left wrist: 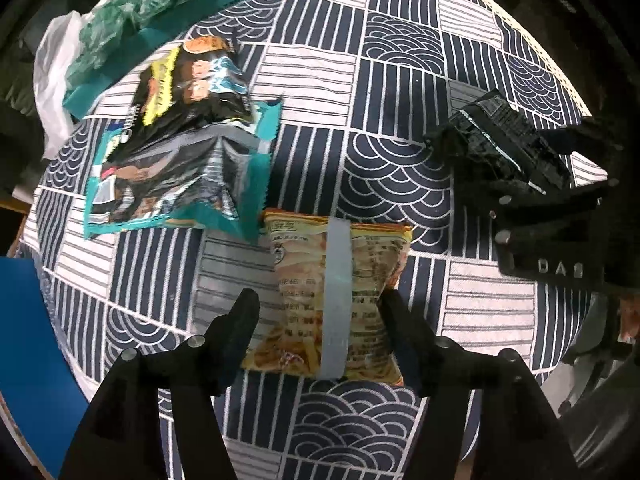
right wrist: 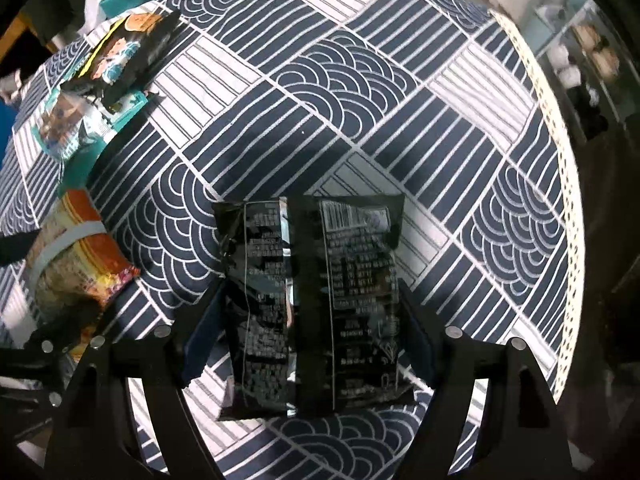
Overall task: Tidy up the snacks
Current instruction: 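Lift both packets and carry them over the cardboard box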
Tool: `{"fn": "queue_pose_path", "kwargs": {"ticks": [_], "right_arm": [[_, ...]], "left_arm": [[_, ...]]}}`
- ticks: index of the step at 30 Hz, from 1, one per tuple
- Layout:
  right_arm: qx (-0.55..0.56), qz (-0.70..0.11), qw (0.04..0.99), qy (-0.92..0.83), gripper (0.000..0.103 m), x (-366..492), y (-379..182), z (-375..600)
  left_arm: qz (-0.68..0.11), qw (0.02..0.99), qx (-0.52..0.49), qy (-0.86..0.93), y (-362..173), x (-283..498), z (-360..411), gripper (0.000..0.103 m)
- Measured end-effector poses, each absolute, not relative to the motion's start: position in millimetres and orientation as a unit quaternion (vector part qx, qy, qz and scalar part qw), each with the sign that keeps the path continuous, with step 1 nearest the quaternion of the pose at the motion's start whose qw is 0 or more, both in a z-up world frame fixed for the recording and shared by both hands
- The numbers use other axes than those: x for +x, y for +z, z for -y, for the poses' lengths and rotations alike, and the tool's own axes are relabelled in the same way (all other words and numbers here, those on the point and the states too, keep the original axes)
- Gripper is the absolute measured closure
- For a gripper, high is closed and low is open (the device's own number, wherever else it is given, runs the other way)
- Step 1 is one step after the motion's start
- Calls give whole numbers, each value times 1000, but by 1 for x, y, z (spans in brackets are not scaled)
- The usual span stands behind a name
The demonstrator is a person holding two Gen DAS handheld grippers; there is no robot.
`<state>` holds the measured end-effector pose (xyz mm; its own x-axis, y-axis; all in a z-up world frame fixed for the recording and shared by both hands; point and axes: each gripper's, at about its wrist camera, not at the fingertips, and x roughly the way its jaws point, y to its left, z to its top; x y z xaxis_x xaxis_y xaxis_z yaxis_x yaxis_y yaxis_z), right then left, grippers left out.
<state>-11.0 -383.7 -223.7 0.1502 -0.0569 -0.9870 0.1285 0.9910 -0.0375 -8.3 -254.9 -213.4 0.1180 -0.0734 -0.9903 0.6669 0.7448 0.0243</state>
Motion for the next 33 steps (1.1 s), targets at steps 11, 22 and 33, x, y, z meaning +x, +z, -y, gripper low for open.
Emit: {"fn": "queue_pose_path", "kwargs": {"ticks": [11, 22, 33], "right_arm": [[49, -637, 767, -62, 34, -39, -216, 371], [66, -602, 794, -55, 34, -60, -167, 371], [50, -569, 820, -41, 34, -65, -122, 345]], "left_arm": [[-602, 711, 239, -274, -215, -19, 259, 61], [-583, 726, 225, -286, -178, -46, 231, 61], [-554, 763, 209, -261, -123, -56, 203, 61]]}}
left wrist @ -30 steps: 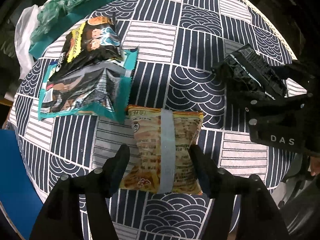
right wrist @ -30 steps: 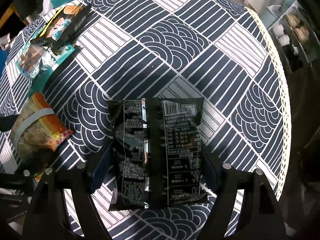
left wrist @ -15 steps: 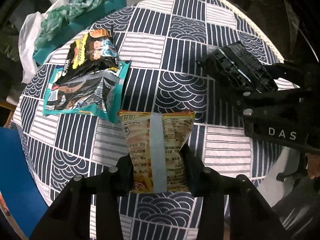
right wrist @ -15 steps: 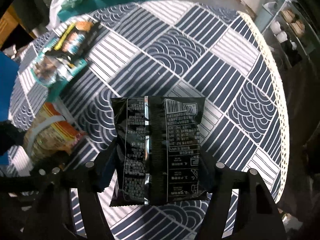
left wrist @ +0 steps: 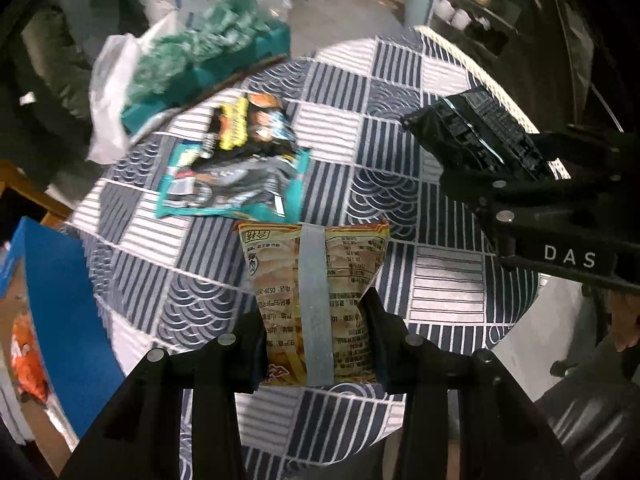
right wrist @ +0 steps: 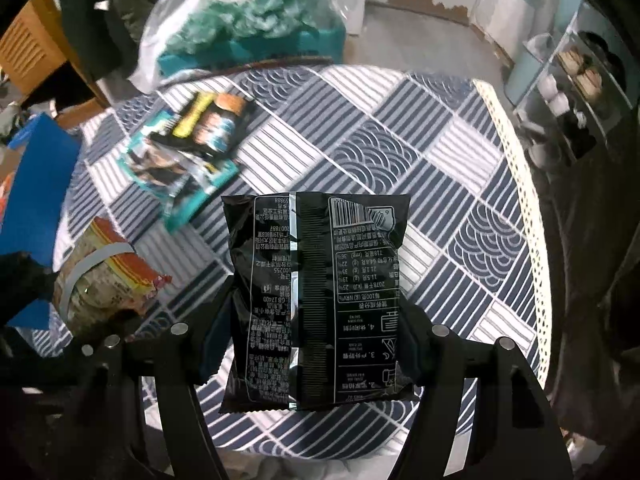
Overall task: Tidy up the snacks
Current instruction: 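Lift both packets and carry them over the cardboard box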
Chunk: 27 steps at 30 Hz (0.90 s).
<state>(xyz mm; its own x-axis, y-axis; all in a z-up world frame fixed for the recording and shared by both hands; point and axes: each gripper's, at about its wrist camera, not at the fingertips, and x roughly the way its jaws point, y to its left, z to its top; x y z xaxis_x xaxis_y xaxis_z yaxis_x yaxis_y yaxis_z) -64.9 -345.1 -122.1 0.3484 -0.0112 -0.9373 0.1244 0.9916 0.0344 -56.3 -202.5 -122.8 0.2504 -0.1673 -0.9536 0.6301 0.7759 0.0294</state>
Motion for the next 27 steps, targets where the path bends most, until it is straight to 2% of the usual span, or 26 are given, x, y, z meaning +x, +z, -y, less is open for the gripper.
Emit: {"fn": "queue_pose_path", "kwargs": {"ticks": [16, 27], "right_arm": [[1, -524, 852, 11, 34, -53, -68, 278], [-33, -507, 860, 56, 34, -45, -45, 219]], "left_arm": [[-511, 824, 167, -178, -65, -35, 119, 61], [-483, 850, 156, -143, -45, -32, 72, 61]]}}
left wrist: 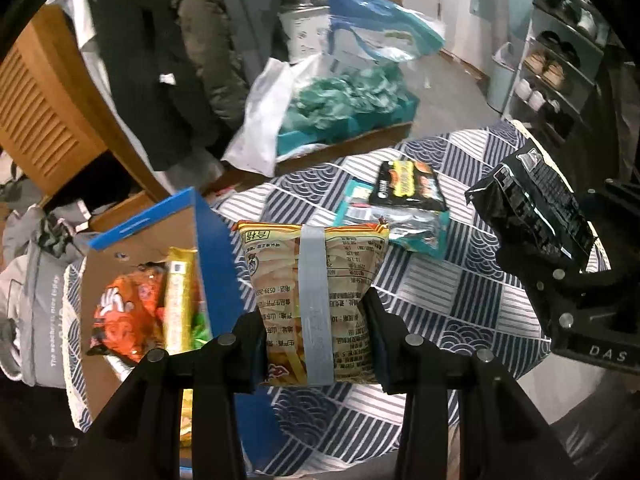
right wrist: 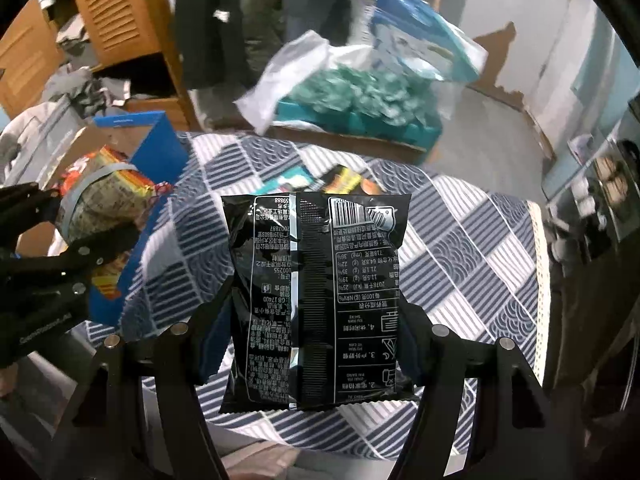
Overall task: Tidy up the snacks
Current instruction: 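Lift both packets and carry them over the cardboard box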
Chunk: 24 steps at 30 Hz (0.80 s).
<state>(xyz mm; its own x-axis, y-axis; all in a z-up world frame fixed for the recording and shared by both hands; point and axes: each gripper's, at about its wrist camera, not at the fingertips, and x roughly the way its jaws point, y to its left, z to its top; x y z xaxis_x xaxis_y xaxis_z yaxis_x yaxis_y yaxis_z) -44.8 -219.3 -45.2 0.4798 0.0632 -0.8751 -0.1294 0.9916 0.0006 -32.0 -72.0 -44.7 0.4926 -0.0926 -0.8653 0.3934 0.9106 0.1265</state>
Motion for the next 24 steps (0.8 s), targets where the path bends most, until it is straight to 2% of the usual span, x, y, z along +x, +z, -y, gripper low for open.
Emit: {"fn": "queue_pose_path", "kwargs": {"ticks": [24], "right_arm": [[-65, -501, 851, 142, 34, 0, -30, 96]], "left_arm": [[-485, 868, 83, -67, -35, -10, -47, 61]]}}
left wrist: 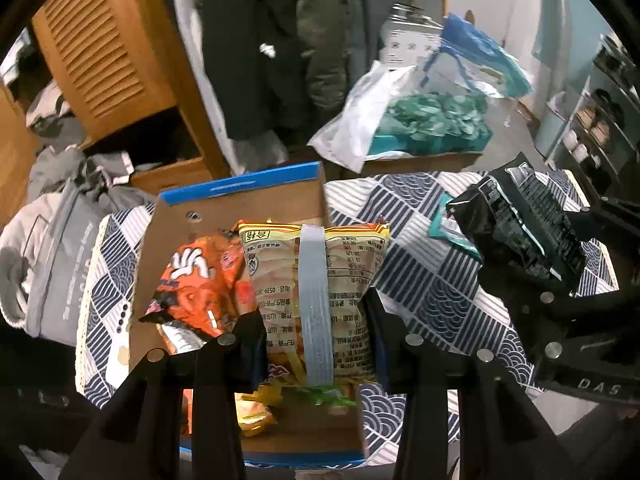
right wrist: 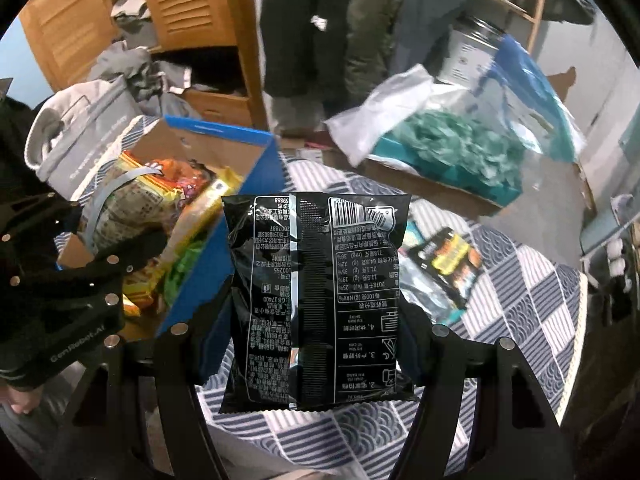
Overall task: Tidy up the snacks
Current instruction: 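Lift both packets and carry them over the cardboard box, then lower the tan packet and black packet into the box and open both tools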
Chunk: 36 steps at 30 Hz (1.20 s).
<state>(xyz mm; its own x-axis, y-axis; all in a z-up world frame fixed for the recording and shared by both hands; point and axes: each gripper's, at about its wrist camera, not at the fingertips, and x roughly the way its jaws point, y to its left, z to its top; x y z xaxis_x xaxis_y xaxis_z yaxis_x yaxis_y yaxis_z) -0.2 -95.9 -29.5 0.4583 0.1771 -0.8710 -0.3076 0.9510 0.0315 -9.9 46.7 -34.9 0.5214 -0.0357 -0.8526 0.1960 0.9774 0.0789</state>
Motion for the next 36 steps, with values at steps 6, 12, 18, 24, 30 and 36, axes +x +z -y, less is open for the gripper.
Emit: {"fn": "queue_pose_path", "kwargs": {"ticks": [6, 12, 18, 24, 30, 36], "right_arm": [[-75, -504, 845, 164, 34, 11, -33, 62], [-80, -508, 837, 187, 34, 23, -37, 28], [-84, -517, 827, 206, 34, 35, -45, -8], [-85, -529, 815, 220, 34, 48, -59, -36], [-91, -539, 805, 229, 34, 56, -72, -57], [-100, -541, 804, 226, 28, 62, -78, -63]], "left_arm": [[-488, 869, 69, -44, -39, -4, -77, 61], [-495, 867, 50, -22, -44, 0, -108, 61], [-503, 864, 33, 5, -49, 4, -139, 61], [-518, 854, 19, 28, -65, 5, -167, 61], [-535, 844, 14, 44, -78, 6, -182, 60], [-543, 838, -3, 55, -81, 9, -192, 40]]}}
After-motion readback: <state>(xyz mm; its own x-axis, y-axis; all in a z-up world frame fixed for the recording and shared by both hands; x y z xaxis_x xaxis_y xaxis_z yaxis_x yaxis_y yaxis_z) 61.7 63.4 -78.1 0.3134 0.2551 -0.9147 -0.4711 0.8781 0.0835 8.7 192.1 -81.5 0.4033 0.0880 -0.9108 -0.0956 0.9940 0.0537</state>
